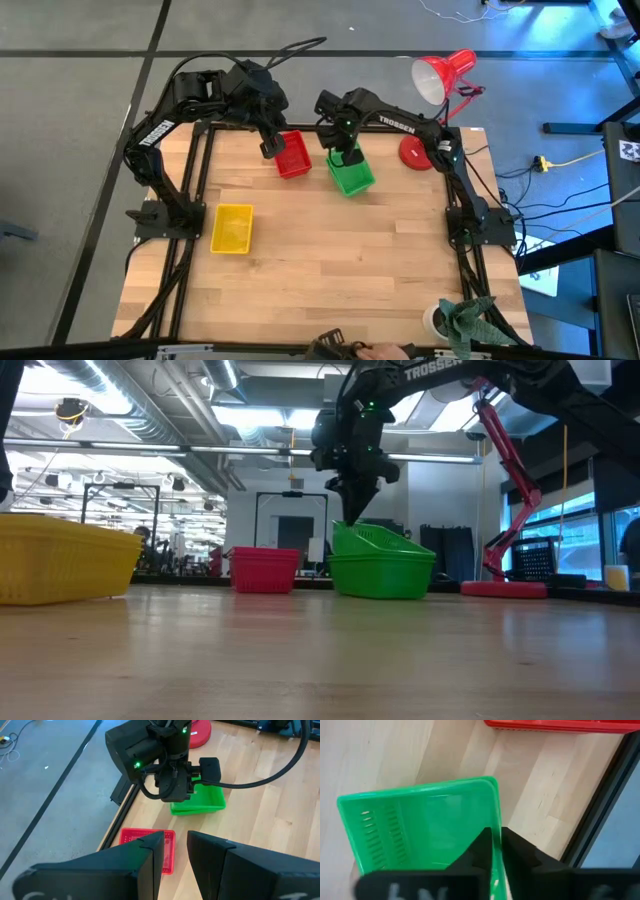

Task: Stack baskets by color
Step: Stack the bottom green bin on the green bin

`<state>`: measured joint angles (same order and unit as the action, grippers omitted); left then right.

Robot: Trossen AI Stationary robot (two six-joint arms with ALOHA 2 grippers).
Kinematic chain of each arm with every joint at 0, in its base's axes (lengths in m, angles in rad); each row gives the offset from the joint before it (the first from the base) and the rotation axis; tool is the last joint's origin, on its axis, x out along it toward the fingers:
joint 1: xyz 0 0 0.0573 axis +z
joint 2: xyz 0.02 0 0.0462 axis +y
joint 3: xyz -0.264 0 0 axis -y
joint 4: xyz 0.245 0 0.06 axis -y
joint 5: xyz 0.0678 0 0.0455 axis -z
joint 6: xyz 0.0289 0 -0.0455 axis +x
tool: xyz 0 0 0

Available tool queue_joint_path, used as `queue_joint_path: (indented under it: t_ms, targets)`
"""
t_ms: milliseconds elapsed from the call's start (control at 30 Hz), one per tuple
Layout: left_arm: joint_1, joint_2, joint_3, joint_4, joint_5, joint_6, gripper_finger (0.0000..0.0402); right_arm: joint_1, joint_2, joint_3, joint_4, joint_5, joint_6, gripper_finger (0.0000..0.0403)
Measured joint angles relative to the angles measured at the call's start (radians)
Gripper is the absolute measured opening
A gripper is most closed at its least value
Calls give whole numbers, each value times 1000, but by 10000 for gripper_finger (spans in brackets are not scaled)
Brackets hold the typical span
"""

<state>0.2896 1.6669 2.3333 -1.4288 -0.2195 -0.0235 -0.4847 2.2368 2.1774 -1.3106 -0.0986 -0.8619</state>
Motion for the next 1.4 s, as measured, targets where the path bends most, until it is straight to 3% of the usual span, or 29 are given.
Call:
queue_joint_path:
  t_ms: [133,333,600,833,1167,1400]
  targets:
    - [0,0,0,0,0,0,77,-1,0,0,-3,0,-1,10]
    - [0,0,0,0,0,0,77,-1,0,0,-16,-9,8,5]
    - [0,0,0,0,0,0,77,-1,0,-1,-13,-121,11,30]
    - [0,0,0,0,0,0,77,3,-2,-1,-11,-121,23,57]
    - [0,0,0,0,0,0,77,29,-12,61,-27,-60,74,57]
    - [0,0,0,0,0,0,77,27,-15,78,4,-55,153,19]
